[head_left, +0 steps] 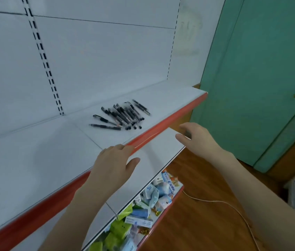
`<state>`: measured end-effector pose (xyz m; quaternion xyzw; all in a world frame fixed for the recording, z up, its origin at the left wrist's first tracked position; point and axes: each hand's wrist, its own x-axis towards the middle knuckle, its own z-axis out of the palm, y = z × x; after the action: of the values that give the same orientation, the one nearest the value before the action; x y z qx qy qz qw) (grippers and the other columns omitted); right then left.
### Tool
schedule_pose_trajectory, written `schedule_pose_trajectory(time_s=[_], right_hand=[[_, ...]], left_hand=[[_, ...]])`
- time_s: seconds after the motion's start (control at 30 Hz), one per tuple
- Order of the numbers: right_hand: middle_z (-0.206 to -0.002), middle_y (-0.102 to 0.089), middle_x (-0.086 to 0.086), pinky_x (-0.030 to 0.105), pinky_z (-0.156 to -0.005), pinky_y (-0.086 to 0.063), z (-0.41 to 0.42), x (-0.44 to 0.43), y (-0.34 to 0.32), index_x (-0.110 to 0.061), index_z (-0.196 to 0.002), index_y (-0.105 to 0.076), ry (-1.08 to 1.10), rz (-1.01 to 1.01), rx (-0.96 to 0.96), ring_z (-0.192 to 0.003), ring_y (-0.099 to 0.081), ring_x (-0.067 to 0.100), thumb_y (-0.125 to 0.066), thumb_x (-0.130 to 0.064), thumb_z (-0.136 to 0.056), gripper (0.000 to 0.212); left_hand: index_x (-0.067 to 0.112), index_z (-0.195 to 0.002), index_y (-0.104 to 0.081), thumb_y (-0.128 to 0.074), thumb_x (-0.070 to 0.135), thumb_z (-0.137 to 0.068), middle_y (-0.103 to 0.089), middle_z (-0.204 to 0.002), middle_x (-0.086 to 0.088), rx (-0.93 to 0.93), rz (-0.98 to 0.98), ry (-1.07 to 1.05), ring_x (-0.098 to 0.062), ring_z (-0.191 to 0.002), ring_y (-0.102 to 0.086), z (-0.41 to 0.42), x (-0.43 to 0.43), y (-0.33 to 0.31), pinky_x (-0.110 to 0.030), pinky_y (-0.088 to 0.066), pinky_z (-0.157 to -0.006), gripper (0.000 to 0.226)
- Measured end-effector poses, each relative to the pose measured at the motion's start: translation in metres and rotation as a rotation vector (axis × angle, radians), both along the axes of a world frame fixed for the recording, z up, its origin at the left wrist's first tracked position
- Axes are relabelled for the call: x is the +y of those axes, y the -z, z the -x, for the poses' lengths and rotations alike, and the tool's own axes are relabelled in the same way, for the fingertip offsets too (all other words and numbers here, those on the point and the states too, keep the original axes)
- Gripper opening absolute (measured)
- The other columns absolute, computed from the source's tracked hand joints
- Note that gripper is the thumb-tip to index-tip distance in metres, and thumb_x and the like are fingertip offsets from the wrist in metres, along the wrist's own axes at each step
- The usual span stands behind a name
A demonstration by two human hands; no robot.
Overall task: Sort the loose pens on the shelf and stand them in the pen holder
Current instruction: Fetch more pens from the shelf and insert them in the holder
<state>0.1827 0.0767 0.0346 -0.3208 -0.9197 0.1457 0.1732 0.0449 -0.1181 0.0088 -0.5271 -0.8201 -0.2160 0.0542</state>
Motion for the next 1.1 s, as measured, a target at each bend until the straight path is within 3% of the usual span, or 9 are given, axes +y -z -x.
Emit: schedule_pose_trajectory(time_s=[0.1, 0.27, 0.33, 0.63, 0.8, 0.93, 1.0, 1.1], right_hand=[[-0.128, -0.056, 0.008, 0.021, -0.088, -0.033, 0.014, 0.041, -0.003, -0.007, -0.126, -0.052, -0.050, -0.012, 0.008, -0.116, -0.050, 0.022, -0.052, -0.025, -0.092, 0.038], [-0.132, -0.053, 0.009, 0.027, -0.099, -0.033, 0.059, 0.114, -0.001, -0.008, -0.127, -0.051, -0.140, 0.012, 0.004, -0.123, -0.047, 0.022, -0.052, -0.029, -0.092, 0.041], [-0.134, -0.050, 0.007, 0.024, -0.098, -0.031, 0.079, 0.139, -0.001, -0.010, -0.129, -0.049, -0.204, 0.033, -0.005, -0.124, -0.045, 0.021, -0.051, -0.029, -0.093, 0.041], [-0.128, -0.054, 0.009, 0.022, -0.094, -0.031, 0.147, 0.223, -0.006, -0.008, -0.125, -0.052, -0.574, 0.025, -0.074, -0.118, -0.049, 0.022, -0.052, -0.028, -0.093, 0.037], [-0.120, -0.058, 0.010, 0.026, -0.088, -0.037, 0.183, 0.220, 0.003, -0.007, -0.121, -0.053, -0.710, 0.091, -0.149, -0.109, -0.053, 0.023, -0.050, -0.030, -0.093, 0.037], [-0.110, -0.060, 0.009, 0.032, -0.083, -0.043, 0.210, 0.210, 0.013, -0.007, -0.111, -0.055, -0.739, 0.156, -0.194, -0.094, -0.054, 0.023, -0.049, -0.036, -0.093, 0.035], [-0.101, -0.062, 0.010, 0.033, -0.077, -0.045, 0.221, 0.204, 0.016, -0.004, -0.105, -0.057, -0.742, 0.171, -0.211, -0.084, -0.053, 0.021, -0.048, -0.039, -0.092, 0.038], [-0.070, -0.051, 0.003, 0.029, -0.055, -0.036, 0.235, 0.200, 0.019, -0.007, -0.077, -0.052, -0.726, 0.123, -0.259, -0.062, -0.046, 0.017, -0.049, -0.042, -0.091, 0.038]], left_hand=[[0.013, -0.111, -0.061, -0.038, 0.046, -0.089, -0.066, -0.097, -0.007, -0.003, 0.030, -0.053, -0.026, -0.087, -0.062, 0.009, 0.028, -0.003, -0.034, -0.044, -0.076, 0.046], [0.017, -0.130, -0.049, -0.043, 0.039, -0.094, -0.056, -0.127, -0.004, -0.068, 0.044, -0.283, -0.023, -0.113, -0.054, 0.026, 0.061, -0.003, -0.033, -0.042, -0.091, 0.043], [0.019, -0.132, -0.046, -0.042, 0.040, -0.094, -0.054, -0.130, -0.004, -0.077, 0.068, -0.416, -0.023, -0.115, -0.053, 0.034, 0.072, -0.002, -0.033, -0.042, -0.092, 0.044], [0.004, -0.098, -0.060, -0.049, 0.037, -0.091, -0.064, -0.098, -0.018, -0.178, 0.037, -0.983, -0.030, -0.085, -0.055, 0.066, 0.126, 0.009, -0.032, -0.040, -0.070, 0.035], [0.009, -0.062, -0.038, -0.050, 0.045, -0.089, -0.044, -0.057, -0.005, -0.236, 0.020, -1.062, -0.020, -0.053, -0.043, 0.082, 0.152, -0.003, -0.028, -0.028, -0.046, 0.047], [0.008, -0.071, -0.041, -0.055, 0.053, -0.083, -0.041, -0.062, -0.003, -0.252, 0.044, -1.073, -0.023, -0.061, -0.045, 0.096, 0.171, -0.005, -0.029, -0.027, -0.048, 0.048], [0.012, -0.066, -0.035, -0.056, 0.053, -0.083, -0.039, -0.062, -0.002, -0.245, 0.066, -1.070, -0.019, -0.057, -0.040, 0.102, 0.180, -0.005, -0.027, -0.026, -0.047, 0.049], [0.014, -0.061, -0.029, -0.057, 0.050, -0.084, -0.036, -0.061, -0.001, -0.275, 0.090, -1.078, -0.014, -0.051, -0.033, 0.112, 0.190, -0.005, -0.026, -0.023, -0.045, 0.050]])
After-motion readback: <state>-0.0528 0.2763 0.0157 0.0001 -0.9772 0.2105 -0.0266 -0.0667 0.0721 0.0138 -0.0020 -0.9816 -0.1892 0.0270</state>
